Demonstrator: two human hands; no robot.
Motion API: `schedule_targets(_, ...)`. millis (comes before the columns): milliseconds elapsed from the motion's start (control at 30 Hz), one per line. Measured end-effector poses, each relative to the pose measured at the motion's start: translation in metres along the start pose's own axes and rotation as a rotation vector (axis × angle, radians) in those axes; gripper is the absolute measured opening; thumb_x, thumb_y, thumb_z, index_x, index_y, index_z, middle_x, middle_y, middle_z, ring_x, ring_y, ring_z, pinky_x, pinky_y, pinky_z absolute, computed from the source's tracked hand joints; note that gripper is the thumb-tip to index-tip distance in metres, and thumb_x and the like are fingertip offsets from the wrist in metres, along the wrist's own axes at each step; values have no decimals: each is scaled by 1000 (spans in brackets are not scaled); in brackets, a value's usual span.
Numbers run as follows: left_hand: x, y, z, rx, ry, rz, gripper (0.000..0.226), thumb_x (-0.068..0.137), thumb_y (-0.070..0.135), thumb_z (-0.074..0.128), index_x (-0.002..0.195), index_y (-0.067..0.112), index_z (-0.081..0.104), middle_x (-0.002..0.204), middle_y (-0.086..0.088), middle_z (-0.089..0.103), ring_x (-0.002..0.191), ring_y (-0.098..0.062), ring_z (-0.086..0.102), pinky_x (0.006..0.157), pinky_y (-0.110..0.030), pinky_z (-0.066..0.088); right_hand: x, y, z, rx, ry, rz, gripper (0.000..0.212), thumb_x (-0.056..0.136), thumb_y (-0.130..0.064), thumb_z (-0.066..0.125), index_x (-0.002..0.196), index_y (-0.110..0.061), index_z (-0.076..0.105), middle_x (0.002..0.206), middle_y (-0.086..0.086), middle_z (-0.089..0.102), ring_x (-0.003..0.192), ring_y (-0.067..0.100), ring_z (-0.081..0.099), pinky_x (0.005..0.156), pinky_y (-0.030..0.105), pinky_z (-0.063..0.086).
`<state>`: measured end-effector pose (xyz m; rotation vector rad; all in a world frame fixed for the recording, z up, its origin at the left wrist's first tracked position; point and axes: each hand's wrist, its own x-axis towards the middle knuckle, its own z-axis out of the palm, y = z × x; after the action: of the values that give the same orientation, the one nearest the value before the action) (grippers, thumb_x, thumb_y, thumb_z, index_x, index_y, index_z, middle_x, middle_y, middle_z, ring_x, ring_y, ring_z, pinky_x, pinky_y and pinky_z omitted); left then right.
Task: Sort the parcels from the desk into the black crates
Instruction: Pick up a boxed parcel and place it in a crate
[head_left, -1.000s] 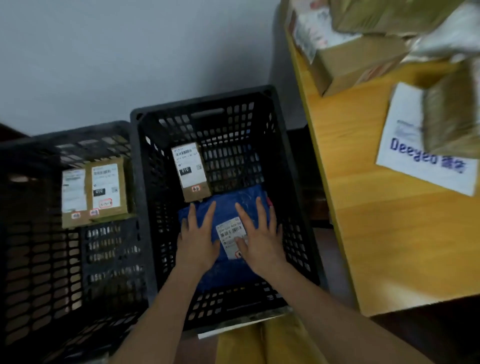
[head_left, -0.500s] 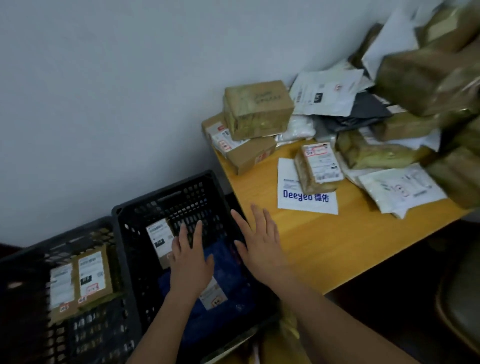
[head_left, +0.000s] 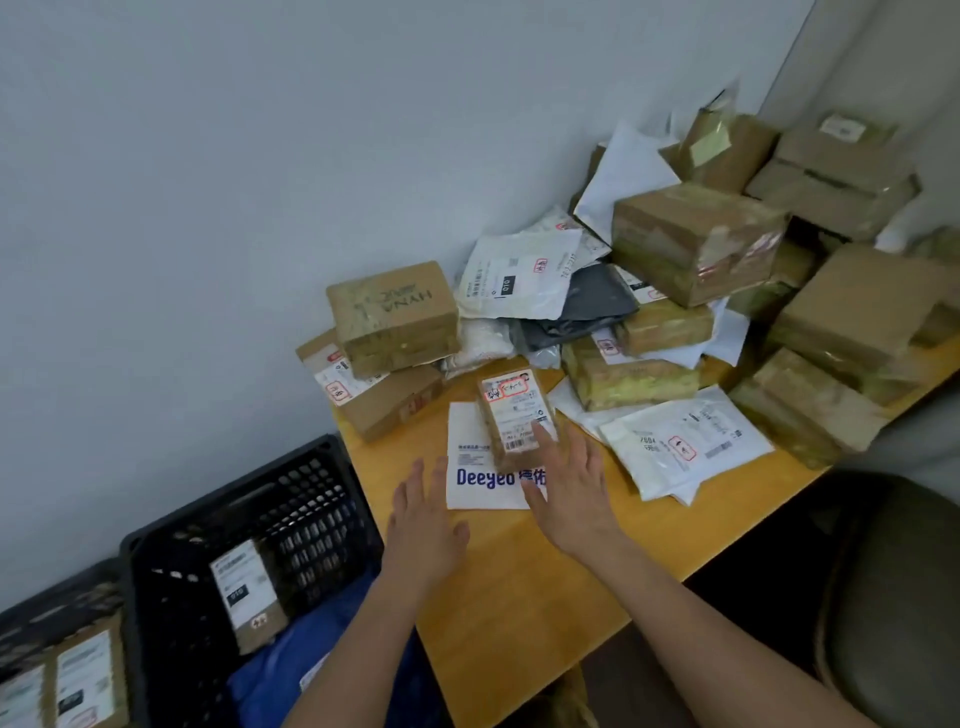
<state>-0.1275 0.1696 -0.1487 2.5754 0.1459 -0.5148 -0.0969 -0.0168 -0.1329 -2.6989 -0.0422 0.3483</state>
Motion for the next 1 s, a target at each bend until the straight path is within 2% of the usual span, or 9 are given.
schedule_targets(200,34,53,3,-237,-24,-113,86,97,30,58,157,14,0,163,-2,10,148,-24,14,118,-40,24,44,42,-18,32,-135,-66,76,98,-40,51,156,-18,7,160,10,8,148,34,9,120,48,19)
schedule_targets(333,49,91,-7,-813,-11,-360,75,96,19,62,154,12,15,142,11,36,126,-14,42,92,-26,37,76,63,-25,40,-285,-96,72,99,-46,45,156,-16,12,158,14,16,145,35,15,115,48,25)
schedule_targets(400,56,95,-5,-1040,-29,-501,79,96,26,62,157,20,12,154,5,35,136,-19,39,102,-34,35,83,64,-36,63,-341,-112,66,102,-42,42,155,-16,14,158,15,15,146,34,13,117,44,19)
schedule_targets(467,57,96,-4,-1183,-51,-578,75,97,36,60,156,27,15,153,3,39,138,-20,38,109,-41,32,87,61,-44,95,-379,-154,56,104,-37,40,154,-21,19,155,12,22,145,31,14,117,39,17)
schedule_targets(633,49,98,-5,-1224,-81,-570,45,97,47,53,139,29,49,135,3,58,123,-17,52,103,-39,36,89,50,-46,256,-400,-119,59,100,-47,46,153,-41,21,147,11,33,132,29,42,112,40,32)
schedule_targets(733,44,102,-10,-1270,-72,-568,37,98,50,49,122,25,61,120,-3,67,115,-19,59,107,-41,40,88,40,-55,344,-385,-137,60,96,-60,45,149,-47,20,150,5,28,129,25,46,108,40,37)
schedule_targets(833,38,109,-25,-1321,-66,-549,36,99,48,49,116,20,65,109,-6,73,110,-23,63,102,-41,46,91,30,-69,494,-325,-128,52,97,-50,50,145,-43,29,146,3,28,110,16,49,100,35,46)
schedule_targets(933,34,110,-46,-1243,-26,-495,41,95,46,57,122,16,62,111,-2,70,105,-21,64,87,-33,51,101,22,-89,570,-292,-143,44,97,-33,58,137,-43,41,136,3,34,116,20,50,99,37,50)
schedule_targets(1000,32,106,-60,-1033,136,-470,54,92,40,65,134,14,46,125,-2,58,111,-20,58,87,-32,49,106,15,-106,624,-320,-154,41,95,-21,63,129,-40,48,134,2,35,118,22,50,88,32,56)
